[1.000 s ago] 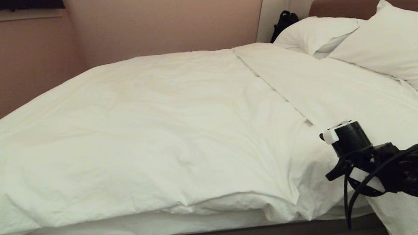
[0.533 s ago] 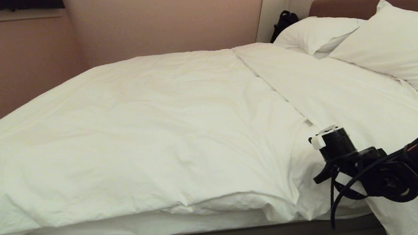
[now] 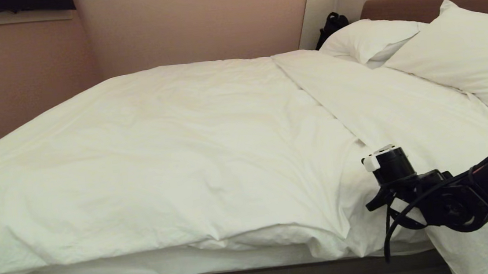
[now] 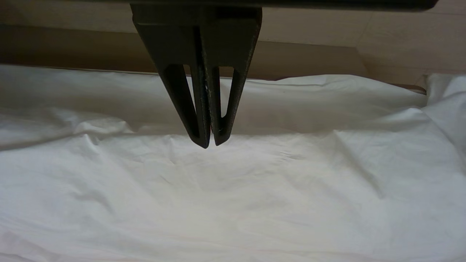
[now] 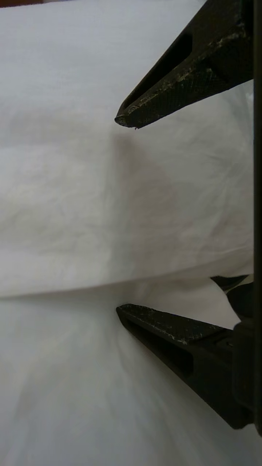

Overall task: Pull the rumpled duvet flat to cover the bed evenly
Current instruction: Flatten the corners of the folded blanket

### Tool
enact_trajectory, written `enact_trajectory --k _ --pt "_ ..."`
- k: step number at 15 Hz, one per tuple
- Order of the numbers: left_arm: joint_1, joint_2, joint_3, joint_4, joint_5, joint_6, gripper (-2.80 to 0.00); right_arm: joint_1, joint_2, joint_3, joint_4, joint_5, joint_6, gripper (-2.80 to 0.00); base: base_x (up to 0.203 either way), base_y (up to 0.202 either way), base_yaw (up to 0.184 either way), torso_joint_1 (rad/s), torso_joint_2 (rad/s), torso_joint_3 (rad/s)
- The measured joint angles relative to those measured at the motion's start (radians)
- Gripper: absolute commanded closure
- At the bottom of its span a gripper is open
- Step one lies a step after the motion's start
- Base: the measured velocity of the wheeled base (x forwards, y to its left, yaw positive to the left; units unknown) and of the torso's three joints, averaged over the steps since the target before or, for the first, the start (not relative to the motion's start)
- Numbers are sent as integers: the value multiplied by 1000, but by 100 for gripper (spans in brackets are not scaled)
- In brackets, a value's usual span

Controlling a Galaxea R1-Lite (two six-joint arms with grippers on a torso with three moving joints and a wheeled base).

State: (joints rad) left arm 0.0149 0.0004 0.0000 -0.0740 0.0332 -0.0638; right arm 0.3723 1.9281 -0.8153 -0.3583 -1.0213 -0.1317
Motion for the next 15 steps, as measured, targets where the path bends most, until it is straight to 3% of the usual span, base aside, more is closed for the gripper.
enact_trajectory --k 11,12,15 --pt "0 0 0 0 0 0 0 -95 15 -41 -3 -15 -34 -280 0 0 0 0 0 0" --pt "0 0 0 0 0 0 0 -96 16 -41 -3 -14 -34 0 0 0 0 0 0 0" --pt "0 0 0 0 0 0 0 -95 15 -40 -5 -11 -33 0 0 0 0 0 0 0"
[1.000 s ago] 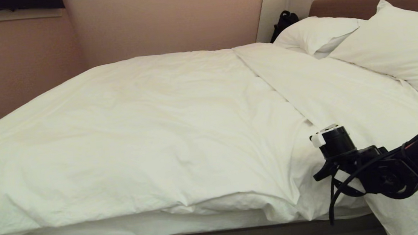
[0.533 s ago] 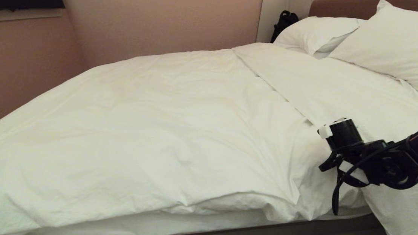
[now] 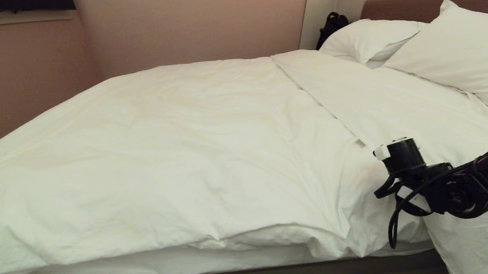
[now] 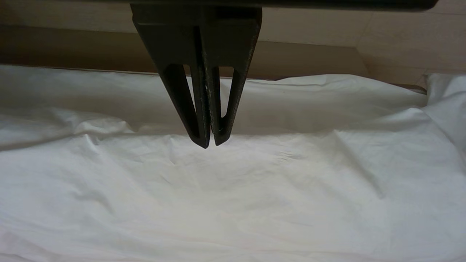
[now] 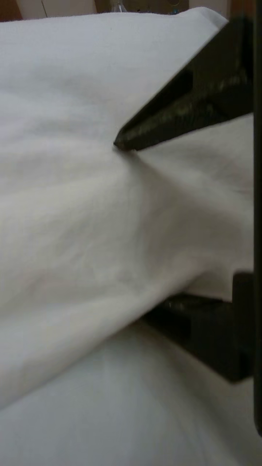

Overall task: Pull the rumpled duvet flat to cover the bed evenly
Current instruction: Flatten the corners of the folded blanket

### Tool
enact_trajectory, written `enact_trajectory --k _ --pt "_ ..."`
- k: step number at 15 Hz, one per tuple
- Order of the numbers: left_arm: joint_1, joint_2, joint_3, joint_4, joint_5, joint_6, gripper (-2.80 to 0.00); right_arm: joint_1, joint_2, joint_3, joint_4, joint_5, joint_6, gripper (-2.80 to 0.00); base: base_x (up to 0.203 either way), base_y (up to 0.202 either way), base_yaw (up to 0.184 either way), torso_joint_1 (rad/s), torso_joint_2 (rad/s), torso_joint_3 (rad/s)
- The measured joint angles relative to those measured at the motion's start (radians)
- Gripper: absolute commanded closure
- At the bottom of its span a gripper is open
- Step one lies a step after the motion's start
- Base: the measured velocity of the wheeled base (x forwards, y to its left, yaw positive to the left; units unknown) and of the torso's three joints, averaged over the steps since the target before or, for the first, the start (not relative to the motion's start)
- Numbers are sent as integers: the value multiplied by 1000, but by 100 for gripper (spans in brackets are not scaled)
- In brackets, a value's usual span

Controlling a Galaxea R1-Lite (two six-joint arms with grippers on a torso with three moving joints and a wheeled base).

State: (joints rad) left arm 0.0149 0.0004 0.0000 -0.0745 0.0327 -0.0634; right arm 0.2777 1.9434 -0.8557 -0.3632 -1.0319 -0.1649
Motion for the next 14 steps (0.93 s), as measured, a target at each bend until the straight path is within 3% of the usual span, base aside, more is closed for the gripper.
enact_trajectory --k 6,14 --pt "0 0 0 0 1 0 0 18 -28 -1 1 3 2 0 0 0 0 0 0 0" --pt "0 0 0 0 0 0 0 176 -182 -21 13 21 7 0 0 0 0 0 0 0"
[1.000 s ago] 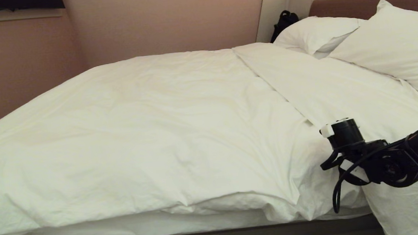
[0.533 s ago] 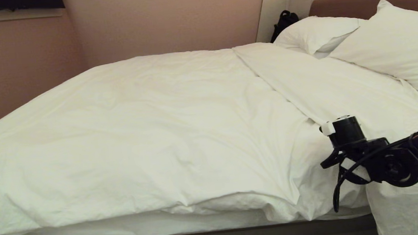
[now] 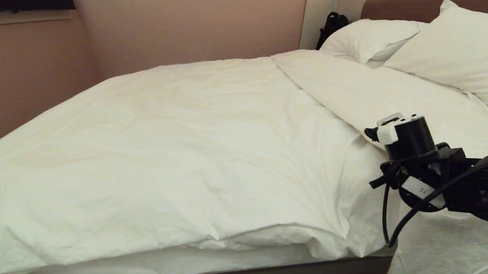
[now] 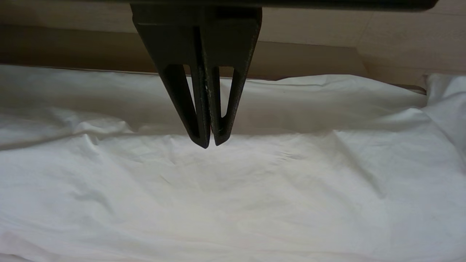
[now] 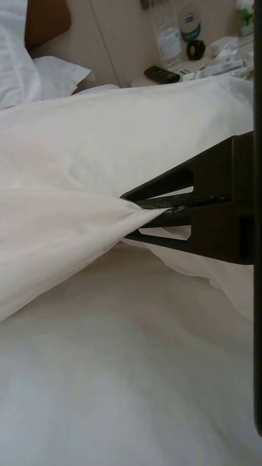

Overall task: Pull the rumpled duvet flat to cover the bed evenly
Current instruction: Flatten the corners of the folded blanket

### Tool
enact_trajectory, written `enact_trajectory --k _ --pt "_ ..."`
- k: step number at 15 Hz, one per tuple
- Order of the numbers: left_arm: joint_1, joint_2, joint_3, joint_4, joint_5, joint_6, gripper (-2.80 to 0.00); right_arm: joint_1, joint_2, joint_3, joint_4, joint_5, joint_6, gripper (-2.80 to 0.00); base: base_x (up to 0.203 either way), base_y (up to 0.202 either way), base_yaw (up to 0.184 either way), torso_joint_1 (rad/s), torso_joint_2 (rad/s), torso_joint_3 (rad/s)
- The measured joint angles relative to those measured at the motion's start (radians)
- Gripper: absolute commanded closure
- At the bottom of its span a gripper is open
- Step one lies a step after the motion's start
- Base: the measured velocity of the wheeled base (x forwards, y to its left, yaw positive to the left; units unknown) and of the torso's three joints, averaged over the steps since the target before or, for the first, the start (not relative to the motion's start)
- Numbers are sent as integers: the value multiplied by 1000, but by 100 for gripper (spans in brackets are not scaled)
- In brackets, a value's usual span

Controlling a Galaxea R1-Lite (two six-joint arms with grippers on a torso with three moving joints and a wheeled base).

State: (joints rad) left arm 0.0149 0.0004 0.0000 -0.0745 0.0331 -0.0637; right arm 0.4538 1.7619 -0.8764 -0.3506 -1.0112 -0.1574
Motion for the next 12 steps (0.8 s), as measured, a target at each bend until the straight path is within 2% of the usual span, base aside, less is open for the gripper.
enact_trajectory --k 3,9,10,12 --pt "0 0 0 0 0 0 0 29 -7 1 -1 14 16 0 0 0 0 0 0 0" --pt "0 0 0 0 0 0 0 34 29 -16 -3 27 48 0 0 0 0 0 0 0" --pt "0 0 0 0 0 0 0 34 39 -11 -4 27 54 -280 0 0 0 0 0 0" --pt "0 0 0 0 0 0 0 34 57 -3 -1 33 66 -280 0 0 0 0 0 0"
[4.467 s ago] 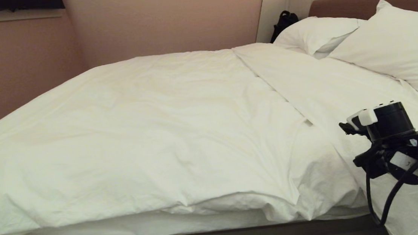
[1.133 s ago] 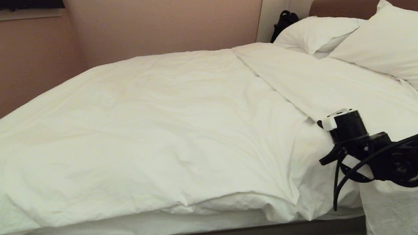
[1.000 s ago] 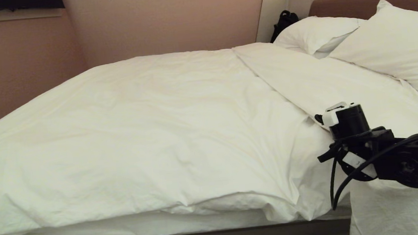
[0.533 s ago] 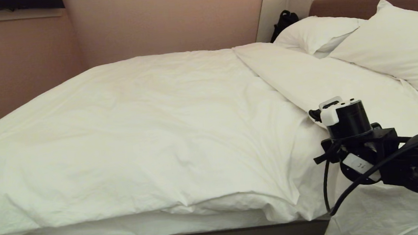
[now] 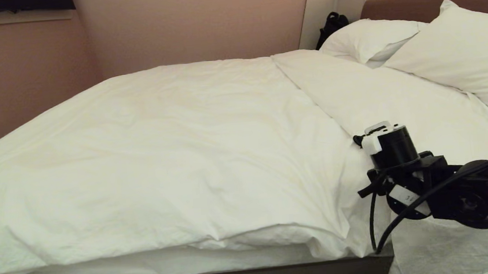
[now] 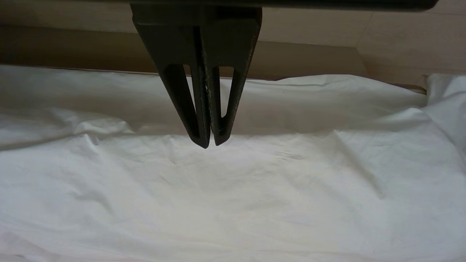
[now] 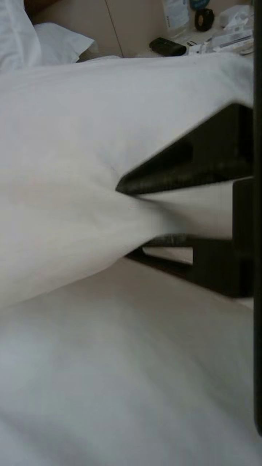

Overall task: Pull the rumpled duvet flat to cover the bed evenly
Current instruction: Flatten the corners of the folded blanket

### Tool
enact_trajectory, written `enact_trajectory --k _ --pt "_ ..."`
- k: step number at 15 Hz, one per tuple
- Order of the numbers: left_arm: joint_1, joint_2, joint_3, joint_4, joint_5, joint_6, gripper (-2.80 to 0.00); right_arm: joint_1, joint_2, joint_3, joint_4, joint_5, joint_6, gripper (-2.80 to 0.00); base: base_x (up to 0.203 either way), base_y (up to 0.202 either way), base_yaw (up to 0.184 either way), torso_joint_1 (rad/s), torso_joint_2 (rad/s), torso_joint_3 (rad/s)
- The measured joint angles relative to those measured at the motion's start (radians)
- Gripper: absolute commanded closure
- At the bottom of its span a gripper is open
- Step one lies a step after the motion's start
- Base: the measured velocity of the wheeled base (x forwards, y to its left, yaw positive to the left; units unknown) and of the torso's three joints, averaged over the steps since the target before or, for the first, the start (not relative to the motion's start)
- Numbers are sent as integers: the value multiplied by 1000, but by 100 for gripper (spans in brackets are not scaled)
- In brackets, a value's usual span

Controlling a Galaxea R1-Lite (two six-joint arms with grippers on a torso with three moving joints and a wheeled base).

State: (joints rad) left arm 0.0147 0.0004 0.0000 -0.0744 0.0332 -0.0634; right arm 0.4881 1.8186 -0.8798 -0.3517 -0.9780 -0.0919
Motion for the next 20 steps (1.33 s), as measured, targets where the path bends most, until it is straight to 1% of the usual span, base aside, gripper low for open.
enact_trajectory --k 5,7,9,10,13,14,17,20 --pt "0 0 0 0 0 0 0 7 -2 10 33 25 7 -280 0 0 0 0 0 0" --pt "1 0 0 0 0 0 0 47 -39 3 38 52 8 -280 0 0 0 0 0 0" --pt "0 0 0 0 0 0 0 89 -79 -44 38 93 10 -280 0 0 0 0 0 0" --pt "1 0 0 0 0 0 0 96 -94 -80 39 108 15 -280 0 0 0 0 0 0" --pt "1 0 0 0 0 0 0 84 -140 -204 40 136 28 -280 0 0 0 0 0 0" --pt "1 0 0 0 0 0 0 73 -156 -238 39 138 30 0 0 0 0 0 0 0" --pt "0 0 0 0 0 0 0 40 -208 -304 39 149 54 0 0 0 0 0 0 0" --pt "0 0 0 0 0 0 0 27 -289 -320 47 158 111 0 0 0 0 0 0 0"
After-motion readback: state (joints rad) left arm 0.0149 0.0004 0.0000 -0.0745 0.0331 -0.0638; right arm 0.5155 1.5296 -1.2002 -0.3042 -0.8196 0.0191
